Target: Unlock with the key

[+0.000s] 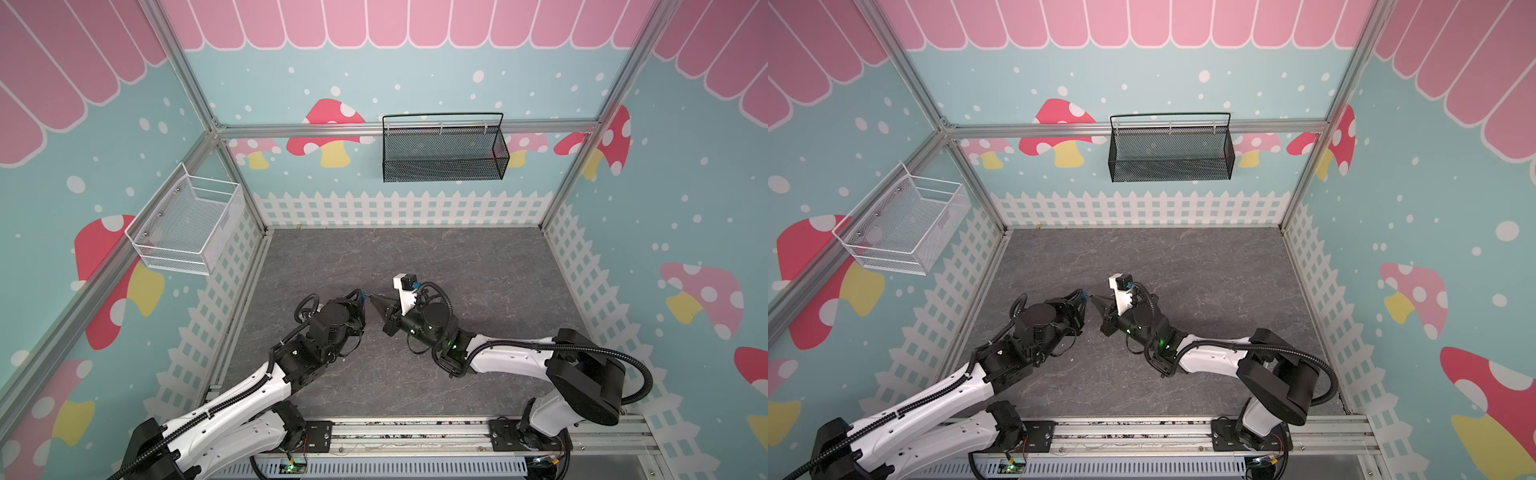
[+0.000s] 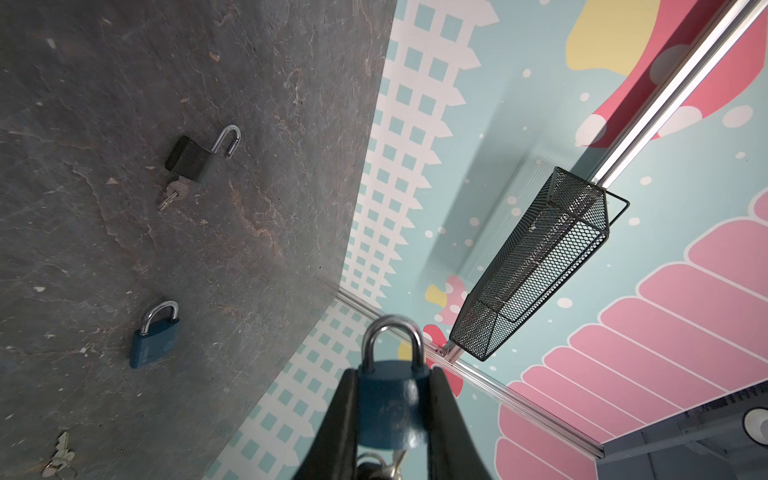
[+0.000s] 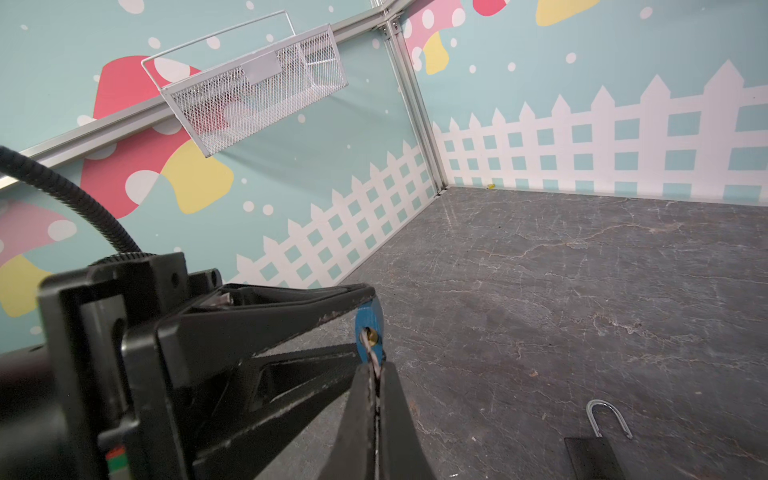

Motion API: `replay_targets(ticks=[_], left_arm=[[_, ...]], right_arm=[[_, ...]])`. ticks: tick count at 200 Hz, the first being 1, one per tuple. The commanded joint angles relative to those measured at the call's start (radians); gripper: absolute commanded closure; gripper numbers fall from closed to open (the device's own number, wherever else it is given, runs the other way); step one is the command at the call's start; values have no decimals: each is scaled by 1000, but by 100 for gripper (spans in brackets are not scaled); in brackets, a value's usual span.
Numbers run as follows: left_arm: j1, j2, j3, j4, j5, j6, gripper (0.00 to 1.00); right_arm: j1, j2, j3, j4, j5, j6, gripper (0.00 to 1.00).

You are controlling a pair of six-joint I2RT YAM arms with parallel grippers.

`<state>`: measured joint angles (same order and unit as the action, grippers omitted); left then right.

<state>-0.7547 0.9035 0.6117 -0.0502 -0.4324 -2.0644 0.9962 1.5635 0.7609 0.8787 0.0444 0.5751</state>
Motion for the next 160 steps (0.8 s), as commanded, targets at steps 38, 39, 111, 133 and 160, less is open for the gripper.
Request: replay_targets(ticks=[38, 39, 111, 133, 160], left_arm=[[-6, -16, 19, 53, 10, -62, 100], [-6, -16, 19, 53, 9, -63, 100], [-6, -17, 20, 55, 3, -59, 100], [-6, -18, 23, 55, 1, -56, 100], [-6, -15, 38, 29, 7, -41, 100]], right_arm=[[5, 12, -6, -4, 26, -33, 100], [5, 11, -7, -4, 27, -33, 100], [5, 1, -26, -6, 27, -45, 100], [4, -4, -33, -6, 39, -39, 100], [5, -7, -21, -3, 18, -55, 100]])
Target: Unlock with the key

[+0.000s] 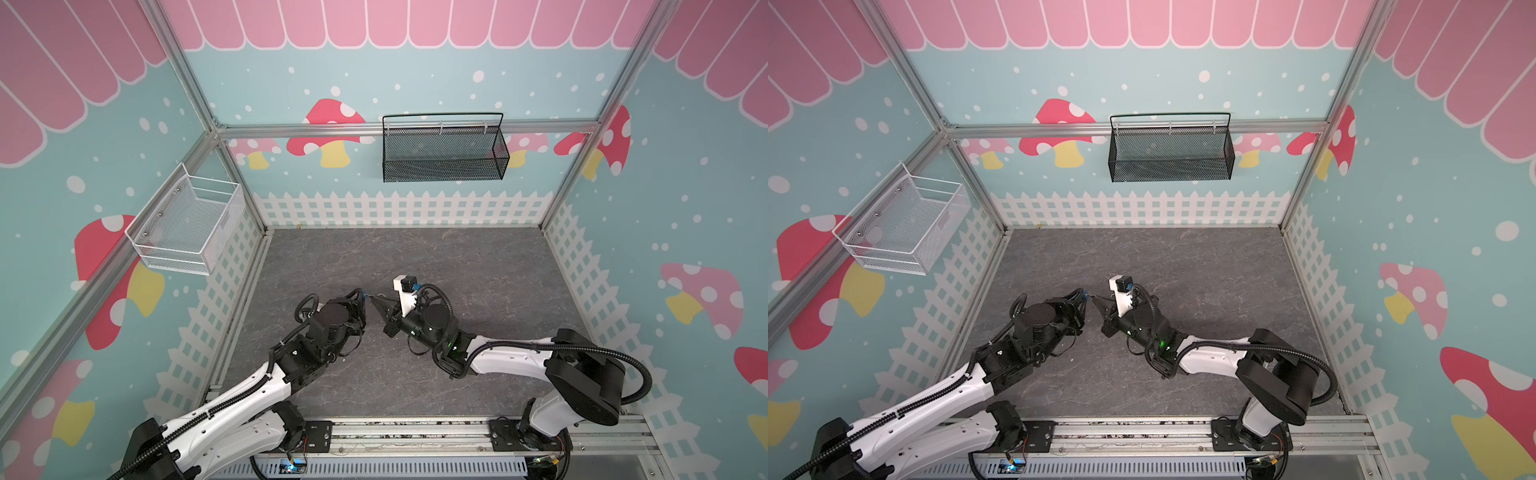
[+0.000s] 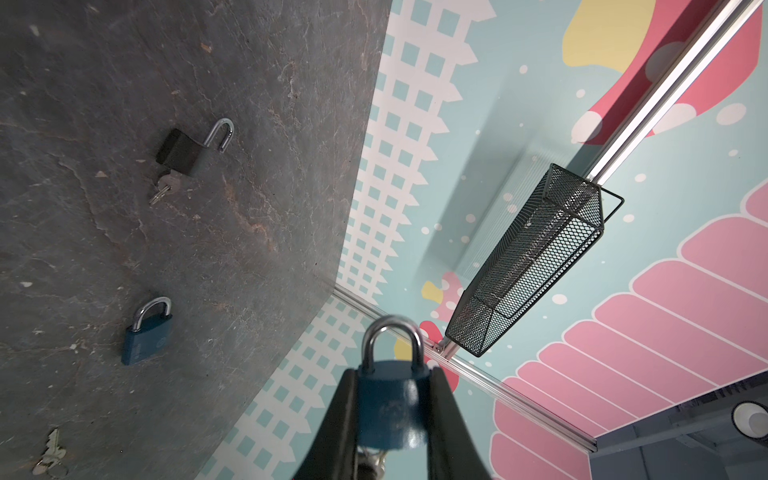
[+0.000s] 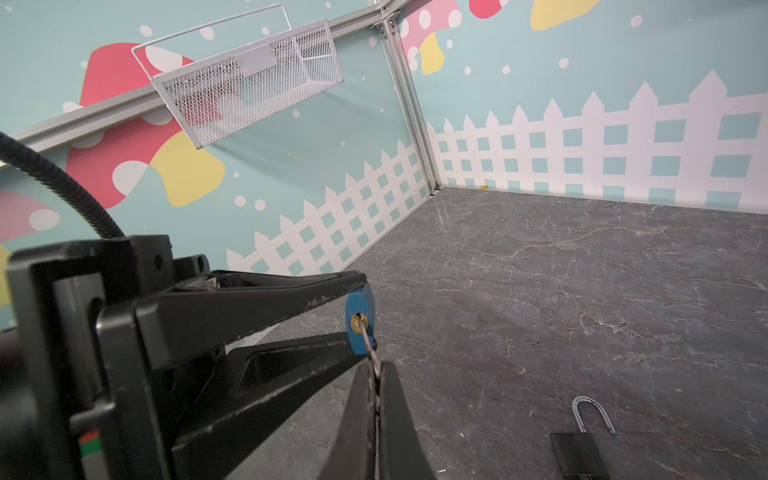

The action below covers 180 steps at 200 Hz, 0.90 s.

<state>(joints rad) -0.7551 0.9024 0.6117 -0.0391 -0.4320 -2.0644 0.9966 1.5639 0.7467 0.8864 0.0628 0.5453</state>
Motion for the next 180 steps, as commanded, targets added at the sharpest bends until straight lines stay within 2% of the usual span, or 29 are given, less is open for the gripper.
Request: replay_targets(ticks=[1, 32, 54, 100, 123, 180], left_arm=[[-6, -13, 39, 17, 8, -41, 100], [-6, -15, 63, -50, -3, -21, 100], [-4, -7, 58, -31, -9, -15, 100], [16, 28, 88, -33, 40, 24, 100], [20, 34, 106, -39, 59, 51, 100], [30, 28, 123, -73, 70, 83, 100]], right_arm=[[4, -8, -6, -11, -1, -25, 100], [8, -28, 6, -12, -33, -66, 100], [18, -41, 8, -15, -44, -89, 100], [25, -50, 11, -23, -56, -120, 100], [14, -66, 2, -57, 15, -108, 100], [-52, -132, -20, -68, -23, -63, 100]])
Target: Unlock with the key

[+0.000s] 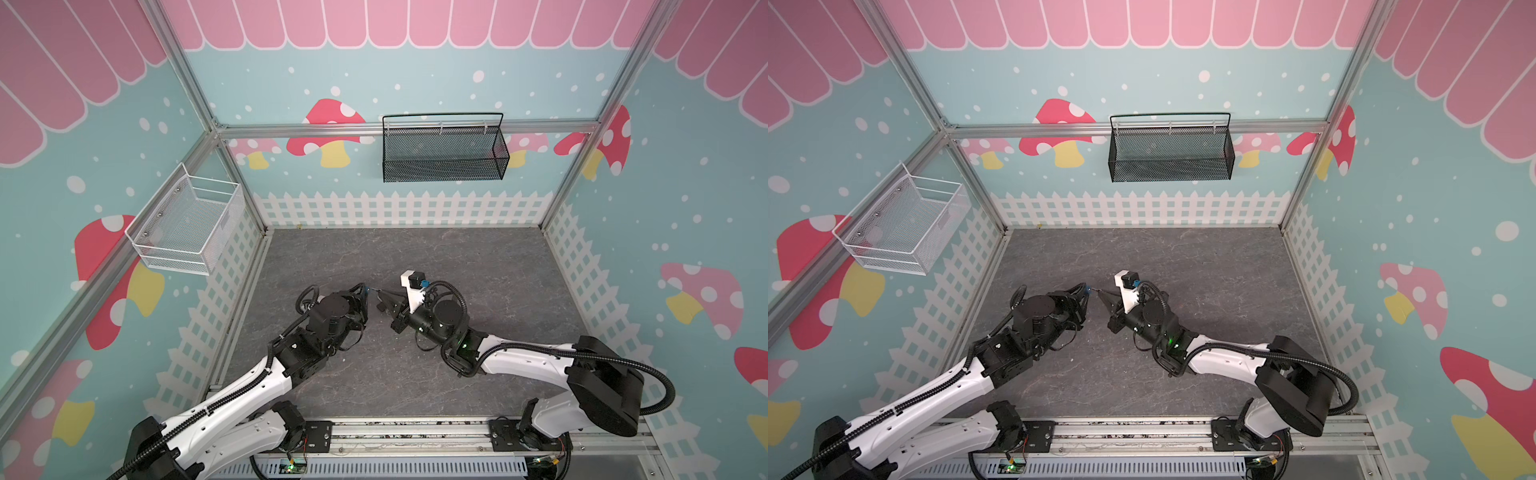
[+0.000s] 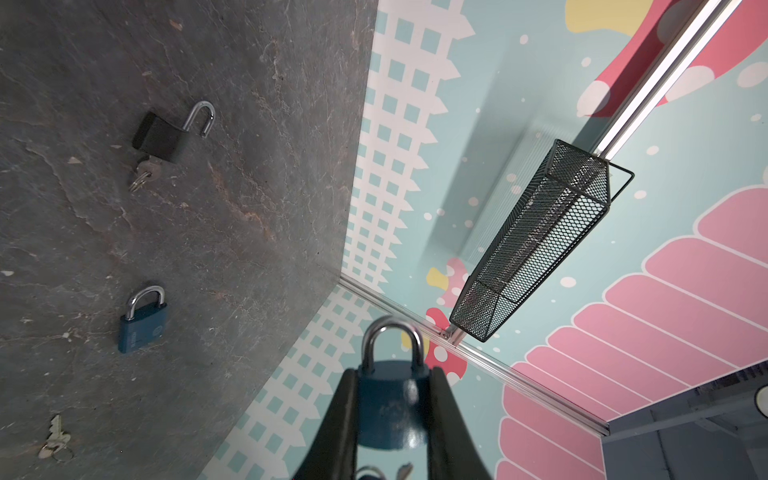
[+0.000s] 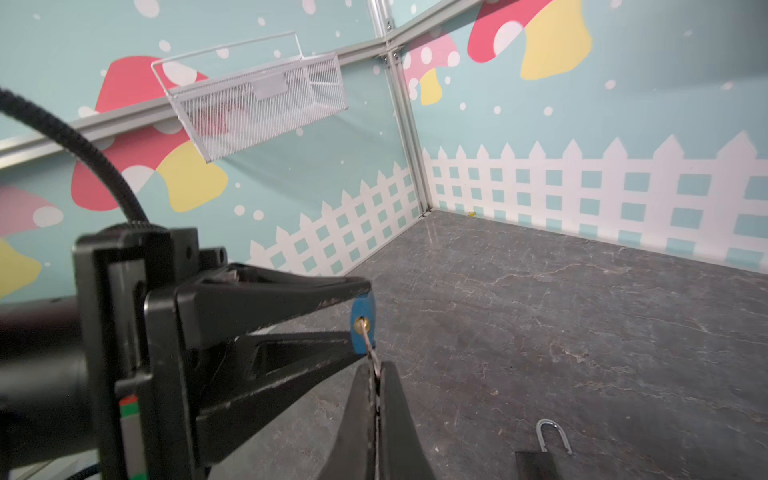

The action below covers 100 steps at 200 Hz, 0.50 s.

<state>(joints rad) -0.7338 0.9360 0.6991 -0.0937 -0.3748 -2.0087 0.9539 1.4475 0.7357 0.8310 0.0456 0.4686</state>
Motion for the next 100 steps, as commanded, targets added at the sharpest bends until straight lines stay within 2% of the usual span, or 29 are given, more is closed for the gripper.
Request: replay_targets(ticks=[1, 35, 100], left_arm=[[8, -5, 37, -17, 13, 27, 100], [8, 14, 43, 7, 30, 32, 100], [10, 15, 45, 14, 34, 42, 100]], right_arm=[[-9, -15, -9, -13, -7, 14, 100], [-6, 3, 1, -9, -51, 13, 100], [-8, 21, 4, -18, -47, 11, 100]])
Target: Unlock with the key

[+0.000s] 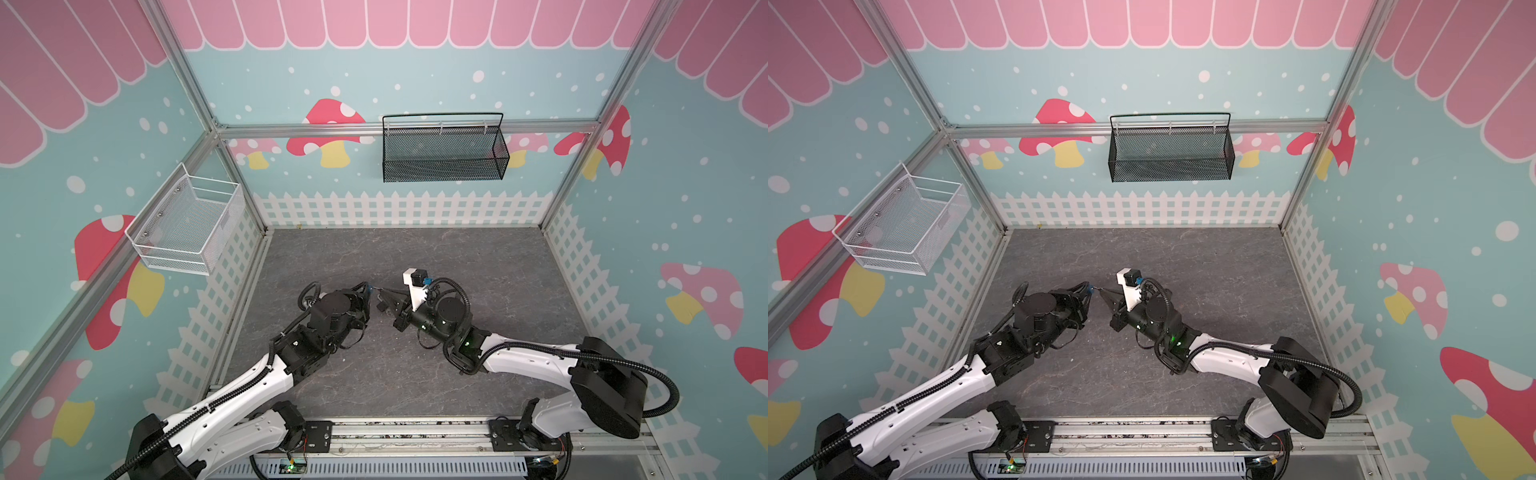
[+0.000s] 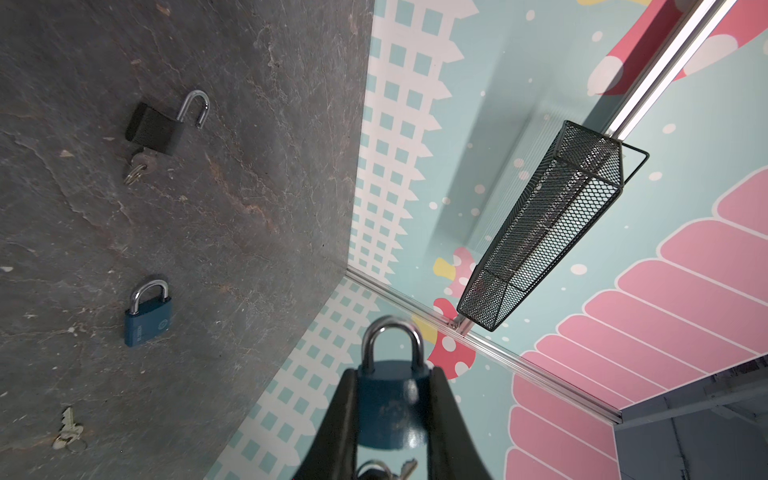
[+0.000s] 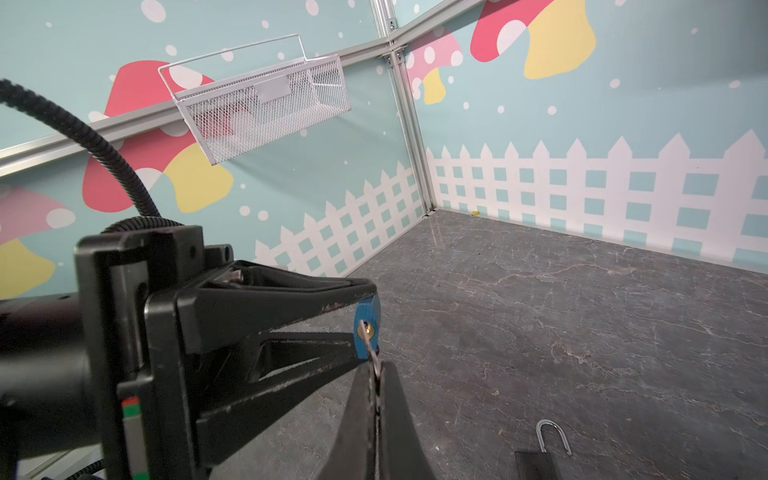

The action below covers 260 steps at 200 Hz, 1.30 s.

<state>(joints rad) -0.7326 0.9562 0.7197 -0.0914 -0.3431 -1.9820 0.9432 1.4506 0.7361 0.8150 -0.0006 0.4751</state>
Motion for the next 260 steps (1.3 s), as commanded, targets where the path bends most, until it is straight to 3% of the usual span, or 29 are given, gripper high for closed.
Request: replay_targets(ticks=[1, 260], left_arm=[[9, -6, 24, 12, 2, 15, 100], [14, -9, 41, 4, 13, 45, 100]], right_arm=[[3, 19, 3, -2, -1, 5, 100], [-2, 72, 63, -50, -15, 11, 100]])
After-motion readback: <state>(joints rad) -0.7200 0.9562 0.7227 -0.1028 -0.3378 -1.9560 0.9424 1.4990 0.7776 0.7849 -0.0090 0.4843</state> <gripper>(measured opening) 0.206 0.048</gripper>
